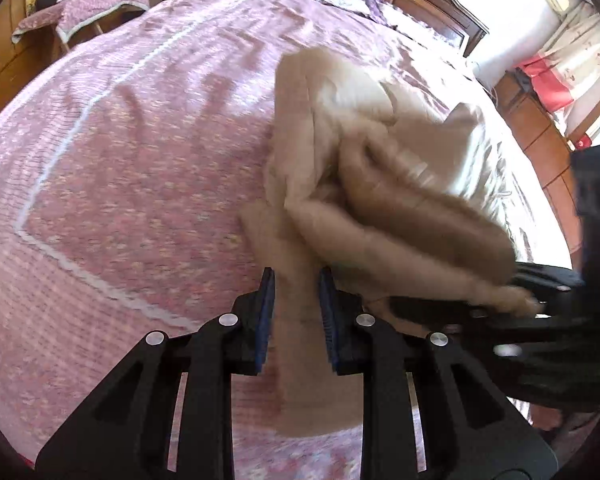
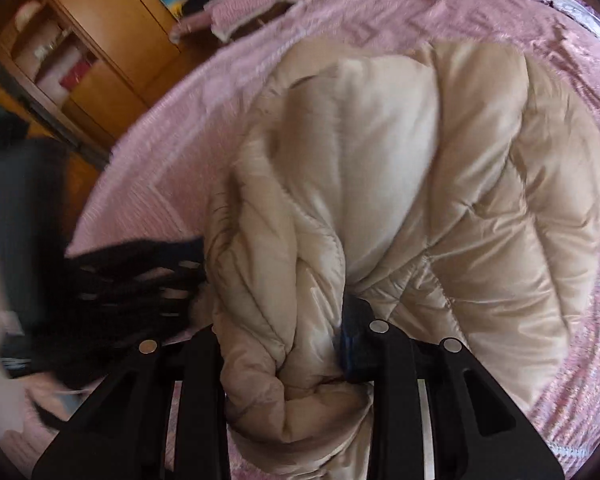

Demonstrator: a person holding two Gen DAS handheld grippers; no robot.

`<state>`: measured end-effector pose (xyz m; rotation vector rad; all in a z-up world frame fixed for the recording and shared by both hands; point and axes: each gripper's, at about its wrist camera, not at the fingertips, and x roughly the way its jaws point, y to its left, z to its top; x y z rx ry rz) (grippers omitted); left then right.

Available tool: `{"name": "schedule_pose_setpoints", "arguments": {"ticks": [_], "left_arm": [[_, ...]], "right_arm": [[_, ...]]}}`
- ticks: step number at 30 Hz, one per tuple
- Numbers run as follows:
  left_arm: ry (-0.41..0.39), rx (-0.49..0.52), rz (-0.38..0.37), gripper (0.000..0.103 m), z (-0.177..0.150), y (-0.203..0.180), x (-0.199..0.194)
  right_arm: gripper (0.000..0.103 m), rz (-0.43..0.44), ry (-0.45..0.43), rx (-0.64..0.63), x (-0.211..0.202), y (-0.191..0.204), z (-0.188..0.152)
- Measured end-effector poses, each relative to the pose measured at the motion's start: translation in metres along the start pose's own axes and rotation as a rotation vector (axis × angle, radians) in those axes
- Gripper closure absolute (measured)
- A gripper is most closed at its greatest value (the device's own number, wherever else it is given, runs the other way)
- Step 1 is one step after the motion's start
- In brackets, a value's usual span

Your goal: Fold large clothes

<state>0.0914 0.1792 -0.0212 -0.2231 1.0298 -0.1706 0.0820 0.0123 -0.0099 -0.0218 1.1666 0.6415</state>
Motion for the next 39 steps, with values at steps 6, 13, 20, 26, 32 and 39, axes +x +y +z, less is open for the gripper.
{"name": "schedule_pose_setpoints", "arguments": {"ticks": [6,13,20,26,32,39], "left_arm": [[-0.012,-0.035,0.030,0.081,-0.001,0.024,-0.005],[-0.018,-0.046,0.031,0.081,0.004,0.038,-0.008],[-0.055,-0.023,0.055,0.080,0.009,0.035,-0.030],[-0.096,-0.013,0.032,0.060,0.020,0.028,-0.053],[-0.111,0.053,-0.026,0.029,0.033,-0.006,-0.060],[-0.017,0.084,-0.051,0.011,0.050,-0.055,-0.020]], "right_arm": [[0.066,-0.043,0.009,-0.091,0.032,0.019,-0.005],[0.059,-0.033,-0.074,-0.084,0.020,0.026,-0.016],[0.018,0.052,-0.155,-0.115,-0.002,0.047,-0.025],[0.018,0.102,-0.217,-0.088,-0.042,0.048,-0.031],[0.016,0.077,-0.306,-0.070,-0.096,0.037,-0.034],[0.014,-0.063,-0.329,0.124,-0.106,-0.040,-0.047]]}}
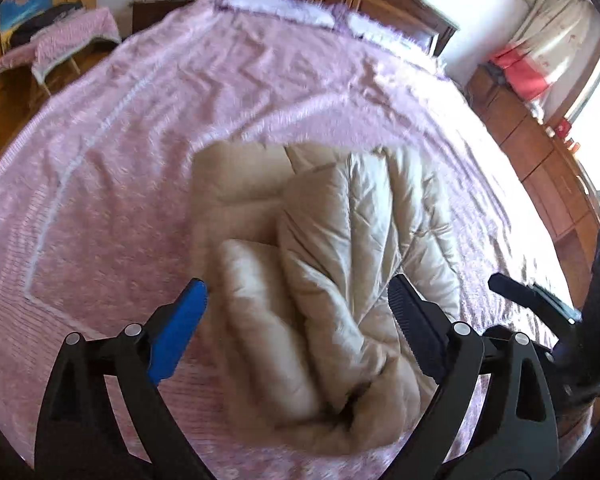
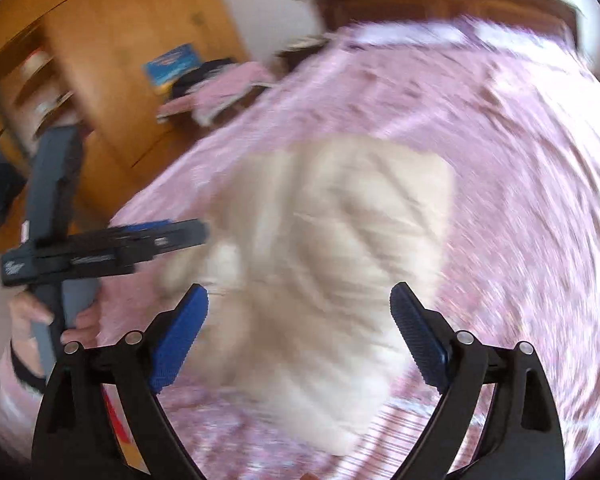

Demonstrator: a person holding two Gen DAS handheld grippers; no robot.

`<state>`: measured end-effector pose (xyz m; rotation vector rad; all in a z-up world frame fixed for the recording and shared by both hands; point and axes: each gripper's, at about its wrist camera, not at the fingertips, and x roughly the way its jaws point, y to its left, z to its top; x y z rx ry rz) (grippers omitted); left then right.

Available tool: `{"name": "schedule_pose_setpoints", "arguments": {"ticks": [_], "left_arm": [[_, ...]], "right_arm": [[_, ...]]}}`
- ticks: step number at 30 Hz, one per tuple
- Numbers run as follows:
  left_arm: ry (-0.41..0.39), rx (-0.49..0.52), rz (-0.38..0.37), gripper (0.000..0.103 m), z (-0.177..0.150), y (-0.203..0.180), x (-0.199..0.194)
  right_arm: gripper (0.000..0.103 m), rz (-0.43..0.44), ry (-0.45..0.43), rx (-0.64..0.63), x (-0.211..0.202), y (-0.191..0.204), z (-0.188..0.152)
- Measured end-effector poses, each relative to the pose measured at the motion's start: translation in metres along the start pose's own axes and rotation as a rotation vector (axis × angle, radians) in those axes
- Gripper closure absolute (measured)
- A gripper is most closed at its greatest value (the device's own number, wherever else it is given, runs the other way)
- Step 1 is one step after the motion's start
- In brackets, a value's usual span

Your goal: Fold large clothes

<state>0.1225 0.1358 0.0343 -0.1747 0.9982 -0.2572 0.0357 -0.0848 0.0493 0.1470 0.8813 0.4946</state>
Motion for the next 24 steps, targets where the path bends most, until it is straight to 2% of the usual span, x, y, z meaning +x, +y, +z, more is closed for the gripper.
{"name": "schedule_pose_setpoints", "arguments": {"ticks": [2,5,9,12,19,24], "left_arm": [[0.038,-0.011,0.029,0.011,0.004,-0.008,0.018],[0.051,0.014,0.103,0.010,0.007,-0.015,0.034],[0.051,0.037,0.162,0.009,0.004,-0.007,0.040],[0.062,0.028,0.180,0.006,-0.004,0.013,0.041],[0.067,-0.169,0.154,0.005,-0.033,0.082,0.039],[0.057,-0.170,0.167,0.004,-0.047,0.092,0.046]], "right_arm": [[0.014,-0.033,0.026,0.085,0.015,-0.027,-0.005],[0.014,-0.048,0.084,0.162,0.039,-0.055,-0.012],[0.014,0.011,0.115,0.201,0.060,-0.062,-0.014],[0.014,0.024,0.116,0.142,0.066,-0.043,-0.009],[0.011,0.018,0.099,-0.015,0.084,0.000,-0.003],[0.009,-0.018,0.072,-0.075,0.087,0.011,-0.005]]}}
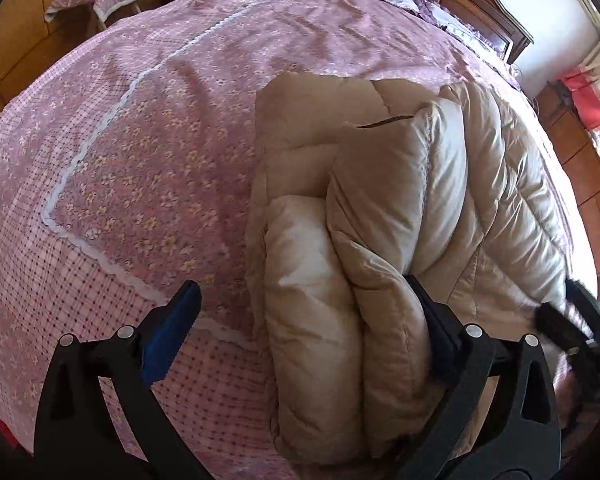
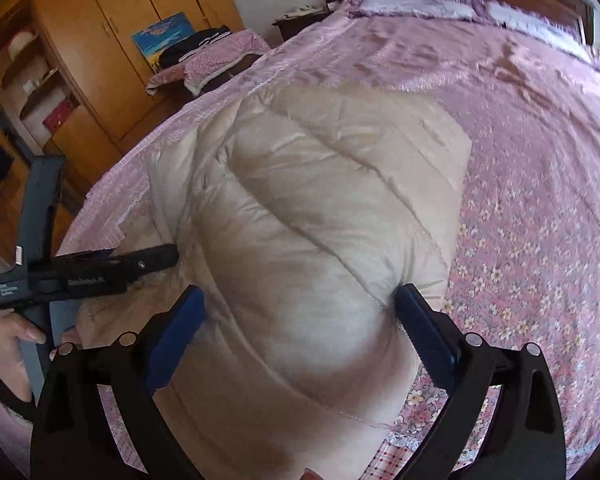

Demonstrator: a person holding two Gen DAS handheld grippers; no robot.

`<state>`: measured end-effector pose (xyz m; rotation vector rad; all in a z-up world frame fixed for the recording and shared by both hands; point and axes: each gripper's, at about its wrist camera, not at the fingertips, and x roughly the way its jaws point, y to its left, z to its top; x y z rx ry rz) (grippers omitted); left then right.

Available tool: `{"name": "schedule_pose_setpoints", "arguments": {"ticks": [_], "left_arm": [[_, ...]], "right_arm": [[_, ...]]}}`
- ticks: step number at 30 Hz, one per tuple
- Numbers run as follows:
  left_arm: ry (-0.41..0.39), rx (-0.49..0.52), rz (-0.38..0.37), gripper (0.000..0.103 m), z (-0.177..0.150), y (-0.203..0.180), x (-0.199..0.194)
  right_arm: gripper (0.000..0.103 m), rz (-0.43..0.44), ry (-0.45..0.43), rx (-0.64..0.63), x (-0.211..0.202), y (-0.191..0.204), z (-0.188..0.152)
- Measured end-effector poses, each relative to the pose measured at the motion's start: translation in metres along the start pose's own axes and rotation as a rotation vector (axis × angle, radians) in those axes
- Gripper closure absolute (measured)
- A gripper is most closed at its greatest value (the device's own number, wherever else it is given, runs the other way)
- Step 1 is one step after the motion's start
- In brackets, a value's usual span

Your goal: Fold large clothes

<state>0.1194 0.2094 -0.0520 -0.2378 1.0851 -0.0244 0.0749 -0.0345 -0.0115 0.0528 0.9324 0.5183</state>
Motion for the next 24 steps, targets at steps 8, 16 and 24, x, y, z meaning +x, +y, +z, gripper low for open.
{"name": "schedule_pose_setpoints", "arguments": {"ticks": [8,16,24], "left_arm": [[0.008,-0.073,-0.043,0.004,-0.013,0.018,0.005],[0.011,-0.056,-0.019,0.004,-0.013,0.013,0.006],[0.010,-0.070,-0.030,0.004,-0.012,0.015,0.005]], "right_arm": [[0.006,0.027,0.034,0.158,-0.015,-0.043,-0.013],[0.005,0.119,0.086,0.247,0.003,-0.048,-0.020],[0.005,0.137,0.101,0.266,0.003,-0.045,-0.019]]}}
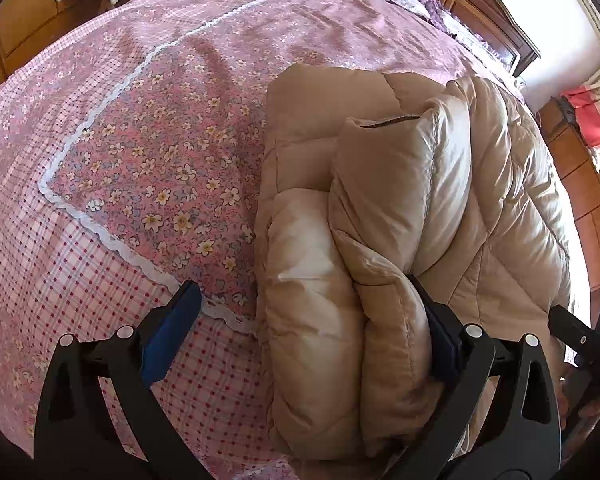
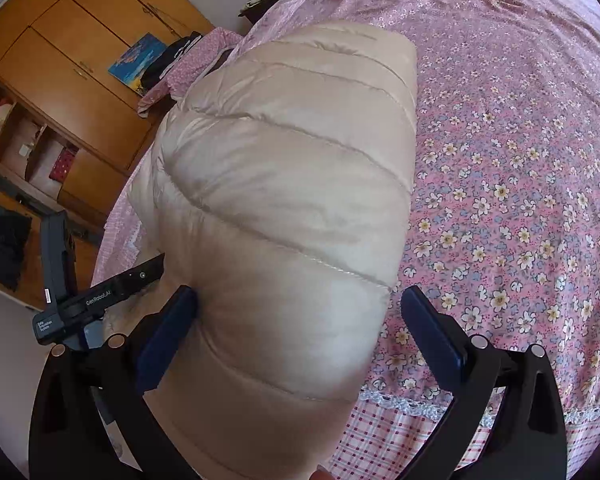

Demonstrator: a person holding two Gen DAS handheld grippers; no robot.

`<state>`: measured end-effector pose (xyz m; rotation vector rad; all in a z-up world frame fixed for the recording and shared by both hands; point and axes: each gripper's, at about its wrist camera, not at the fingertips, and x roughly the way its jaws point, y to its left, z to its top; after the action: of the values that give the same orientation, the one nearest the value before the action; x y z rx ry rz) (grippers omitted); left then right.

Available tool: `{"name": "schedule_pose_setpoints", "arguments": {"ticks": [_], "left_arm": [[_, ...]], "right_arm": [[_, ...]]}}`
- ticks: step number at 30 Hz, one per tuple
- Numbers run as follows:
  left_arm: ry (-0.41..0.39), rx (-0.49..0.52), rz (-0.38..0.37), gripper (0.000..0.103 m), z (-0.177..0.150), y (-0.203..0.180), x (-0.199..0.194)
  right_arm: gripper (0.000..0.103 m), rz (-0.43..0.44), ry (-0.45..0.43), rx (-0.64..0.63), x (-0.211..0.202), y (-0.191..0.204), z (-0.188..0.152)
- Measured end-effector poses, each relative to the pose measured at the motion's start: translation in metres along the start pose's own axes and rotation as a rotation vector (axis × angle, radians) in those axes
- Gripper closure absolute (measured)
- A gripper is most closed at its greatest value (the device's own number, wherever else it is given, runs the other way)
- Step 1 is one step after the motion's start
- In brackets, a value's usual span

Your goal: Fold large clothes

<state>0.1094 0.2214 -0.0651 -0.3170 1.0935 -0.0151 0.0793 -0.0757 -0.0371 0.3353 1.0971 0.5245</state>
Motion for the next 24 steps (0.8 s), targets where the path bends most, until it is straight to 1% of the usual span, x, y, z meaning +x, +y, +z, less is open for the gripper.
{"name": "schedule_pose_setpoints", "arguments": {"ticks": [3,8,10,12,14,17,22,24], "left_arm": [[0.002,-0.011,-0.013,0.004,0.000,0.002,-0.001],[-0.008,-0.062,-0.082,0.005,0.000,0.003,-0.013],[-0.023,-0.043,-0.115,0.005,-0.002,-0.004,-0.022],[-0.030,-0.001,-0.156,0.005,-0.003,-0.015,-0.030],[-0.031,0.027,-0.176,0.005,-0.004,-0.022,-0.034],[-0.020,0.048,-0.170,0.005,-0.006,-0.030,-0.032],[0.032,-0.004,-0.209,0.005,-0.011,-0.027,-0.017],[0.059,-0.059,-0.235,0.005,-0.015,-0.023,-0.010]], "right_arm": [[0.005,-0.002,0.008,0.008,-0.003,0.001,0.000],[0.005,-0.007,0.012,-0.028,-0.005,0.000,-0.004],[0.005,-0.006,0.014,-0.027,-0.004,0.002,-0.004],[0.005,-0.005,0.017,-0.023,-0.002,0.003,-0.003],[0.005,-0.007,0.018,-0.023,0.000,0.007,-0.002],[0.005,-0.004,0.017,-0.016,0.000,0.007,-0.002],[0.005,-0.015,0.010,-0.032,-0.010,-0.001,-0.006],[0.005,-0.022,0.015,-0.044,-0.010,-0.003,-0.008]]}}
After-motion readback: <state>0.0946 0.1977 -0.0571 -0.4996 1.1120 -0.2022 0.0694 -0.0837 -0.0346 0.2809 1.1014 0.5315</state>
